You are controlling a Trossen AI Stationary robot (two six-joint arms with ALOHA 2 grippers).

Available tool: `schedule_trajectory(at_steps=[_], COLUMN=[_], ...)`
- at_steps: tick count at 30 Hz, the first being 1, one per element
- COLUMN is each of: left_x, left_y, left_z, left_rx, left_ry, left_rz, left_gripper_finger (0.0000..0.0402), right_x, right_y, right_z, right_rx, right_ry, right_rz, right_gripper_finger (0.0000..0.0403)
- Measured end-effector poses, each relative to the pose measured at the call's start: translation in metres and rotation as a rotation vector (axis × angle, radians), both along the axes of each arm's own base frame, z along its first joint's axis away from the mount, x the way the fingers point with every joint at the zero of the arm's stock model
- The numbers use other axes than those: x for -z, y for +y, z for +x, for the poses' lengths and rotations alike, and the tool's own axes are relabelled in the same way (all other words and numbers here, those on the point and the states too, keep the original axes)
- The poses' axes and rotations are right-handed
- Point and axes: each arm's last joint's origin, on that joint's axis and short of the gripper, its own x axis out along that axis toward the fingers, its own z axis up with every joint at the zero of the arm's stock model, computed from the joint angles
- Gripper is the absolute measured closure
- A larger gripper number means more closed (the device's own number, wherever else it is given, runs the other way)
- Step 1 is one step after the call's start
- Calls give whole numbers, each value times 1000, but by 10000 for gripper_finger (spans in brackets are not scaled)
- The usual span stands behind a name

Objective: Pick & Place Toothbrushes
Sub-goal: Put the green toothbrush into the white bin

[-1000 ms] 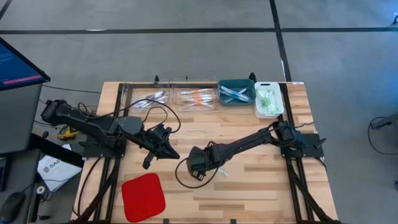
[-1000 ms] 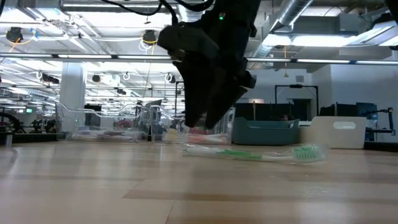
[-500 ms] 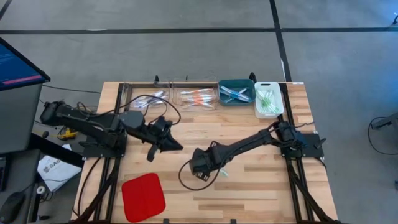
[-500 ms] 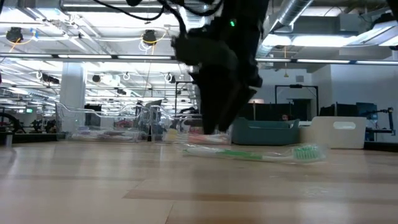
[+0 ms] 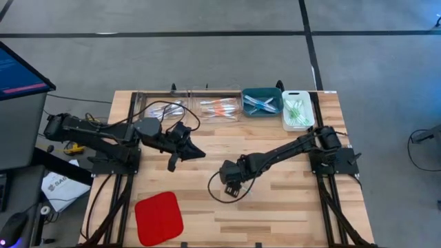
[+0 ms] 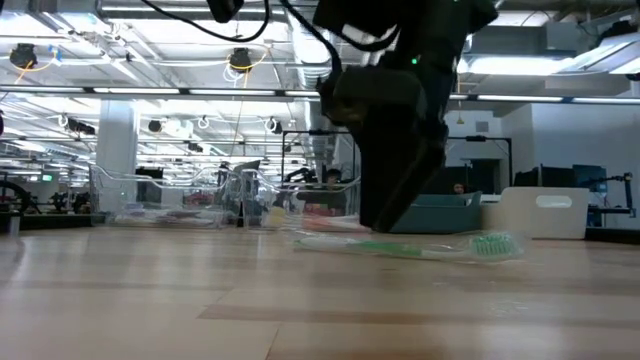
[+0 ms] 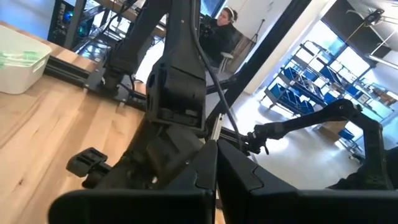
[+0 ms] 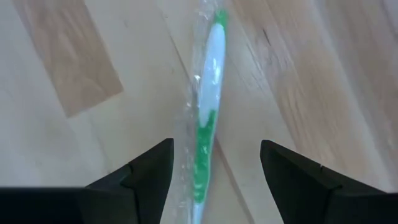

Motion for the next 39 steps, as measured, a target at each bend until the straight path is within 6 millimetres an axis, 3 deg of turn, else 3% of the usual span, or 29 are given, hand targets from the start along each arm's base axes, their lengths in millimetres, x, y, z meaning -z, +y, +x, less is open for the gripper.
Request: schedule_trajectory(at_steps=[15,21,29,39], left_x=[0,0,0,0], left_y=[-5,-5,-5,-3], left_z=[-1,-1,-1,0], left_rx=[18,19,17,0], left_ry=[2,2,0,-1], left_rz=[-19,-19,-18,-14], left_gripper_finger=[401,401,401,401], right_x=[6,22,25,28], right_y=[-6,-10,-13,-14], right_z=[11,5,4,1], right_rx=[-51,-5,17,-15], right_ry=[-58,-74,-79,-43], right_rz=[80,141,176,146], right_gripper_finger=[168,168,171,249])
